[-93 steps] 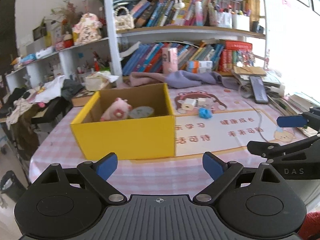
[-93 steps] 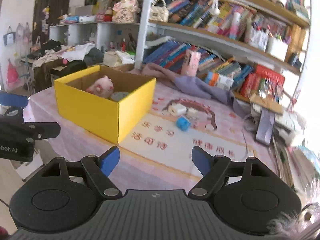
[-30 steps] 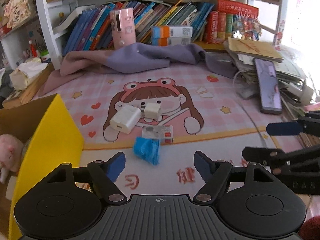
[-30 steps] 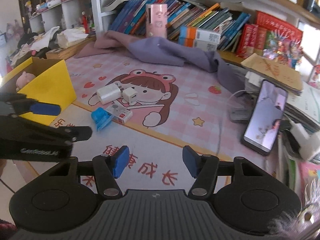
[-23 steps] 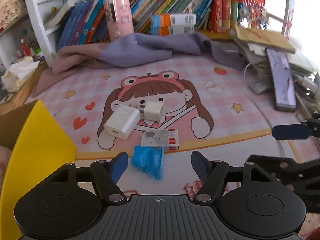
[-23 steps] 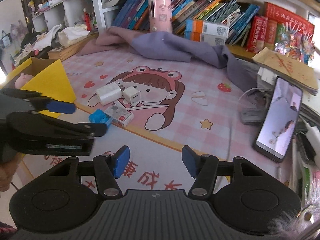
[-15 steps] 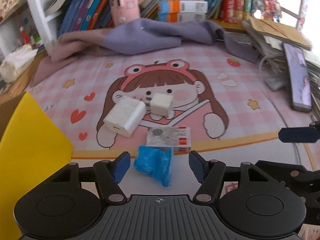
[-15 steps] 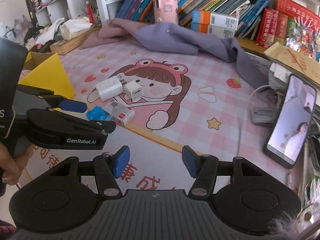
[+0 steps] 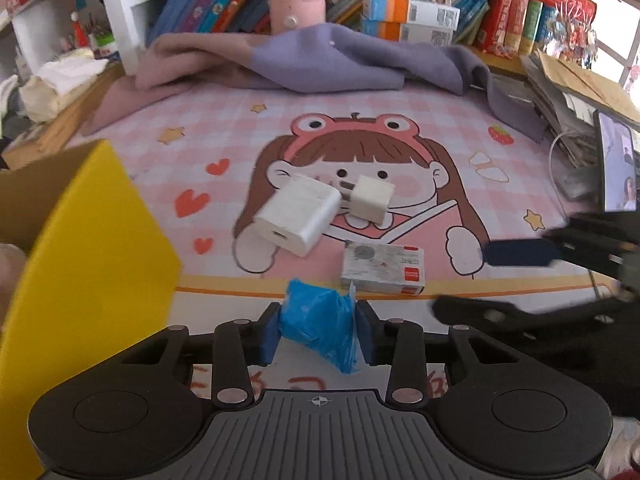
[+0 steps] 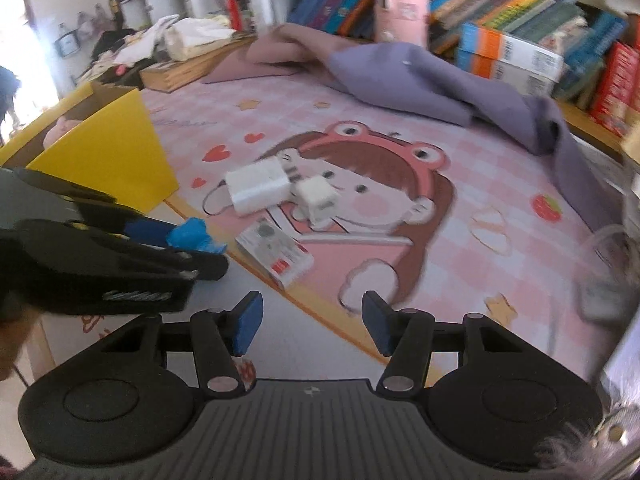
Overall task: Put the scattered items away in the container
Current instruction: 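Close the left tool on the blue bag while the right tool grips the small card box, then lift and carry the blue bag and card box toward the yellow box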
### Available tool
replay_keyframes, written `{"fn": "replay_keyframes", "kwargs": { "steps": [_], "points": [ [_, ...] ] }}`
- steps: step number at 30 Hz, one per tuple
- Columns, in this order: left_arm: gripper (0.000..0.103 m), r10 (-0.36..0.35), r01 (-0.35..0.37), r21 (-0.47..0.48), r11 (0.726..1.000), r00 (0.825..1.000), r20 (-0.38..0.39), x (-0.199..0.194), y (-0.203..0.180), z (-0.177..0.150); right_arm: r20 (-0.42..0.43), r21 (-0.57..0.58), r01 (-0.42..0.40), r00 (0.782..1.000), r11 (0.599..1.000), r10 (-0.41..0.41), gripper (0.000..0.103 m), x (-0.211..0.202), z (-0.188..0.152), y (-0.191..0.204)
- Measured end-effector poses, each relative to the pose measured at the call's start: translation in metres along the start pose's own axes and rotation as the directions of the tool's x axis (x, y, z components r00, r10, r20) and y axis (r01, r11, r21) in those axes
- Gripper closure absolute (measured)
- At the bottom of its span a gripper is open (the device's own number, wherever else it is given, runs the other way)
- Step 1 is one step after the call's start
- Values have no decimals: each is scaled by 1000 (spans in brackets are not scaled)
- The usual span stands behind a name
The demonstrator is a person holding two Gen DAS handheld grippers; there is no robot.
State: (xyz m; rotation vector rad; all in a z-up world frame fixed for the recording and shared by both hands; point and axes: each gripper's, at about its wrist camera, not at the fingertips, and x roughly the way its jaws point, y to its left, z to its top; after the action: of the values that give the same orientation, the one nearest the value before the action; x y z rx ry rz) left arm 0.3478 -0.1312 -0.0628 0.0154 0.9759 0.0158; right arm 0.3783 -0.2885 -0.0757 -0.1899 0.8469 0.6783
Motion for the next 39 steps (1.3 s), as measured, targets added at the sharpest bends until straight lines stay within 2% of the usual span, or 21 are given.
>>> {"fn": "replay_keyframes", "kwargs": {
  "steps": [1, 6, 12, 15, 18, 20, 24, 28, 39],
  "points": [
    [67, 24, -24, -1, 1000, 1000, 2, -4, 1, -1, 2, -14, -9, 1000, 1000, 9, 50, 5, 3, 1],
    [67, 38, -38, -28, 999, 999, 15, -25, 13, -7, -10, -82, -56, 998, 995, 56, 52, 28, 16, 7],
    [67, 32, -30, -60, 998, 999, 37, -46, 16, -13, -44, -169, -105, 994, 980, 98, 55, 49, 26, 12],
    [67, 35, -32, -53, 998, 998, 50, -53, 15, -14, -47, -191, -112, 993, 975, 105, 59, 53, 29, 13],
    [67, 34, -30, -54, 998, 997, 62, -60, 15, -15, -50, -206, -114, 993, 972, 106, 70, 54, 31, 14],
    [68, 35, -31, -51, 998, 997, 69, -64, 14, -16, -57, -202, -120, 992, 972, 111, 73, 53, 30, 14],
    [68, 36, -33, -34, 999, 996, 83, -73, 12, -16, -44, -195, -118, 993, 974, 112, 74, 42, 27, 15],
    [68, 28, -26, -18, 999, 994, 108, -86, 9, -18, -12, -136, -107, 994, 985, 106, 74, 21, 26, 15],
    [68, -39, 42, -10, 999, 983, 181, -126, 14, -42, 33, 15, -86, 996, 996, 85, 74, -46, 8, 38]
  ]
}}
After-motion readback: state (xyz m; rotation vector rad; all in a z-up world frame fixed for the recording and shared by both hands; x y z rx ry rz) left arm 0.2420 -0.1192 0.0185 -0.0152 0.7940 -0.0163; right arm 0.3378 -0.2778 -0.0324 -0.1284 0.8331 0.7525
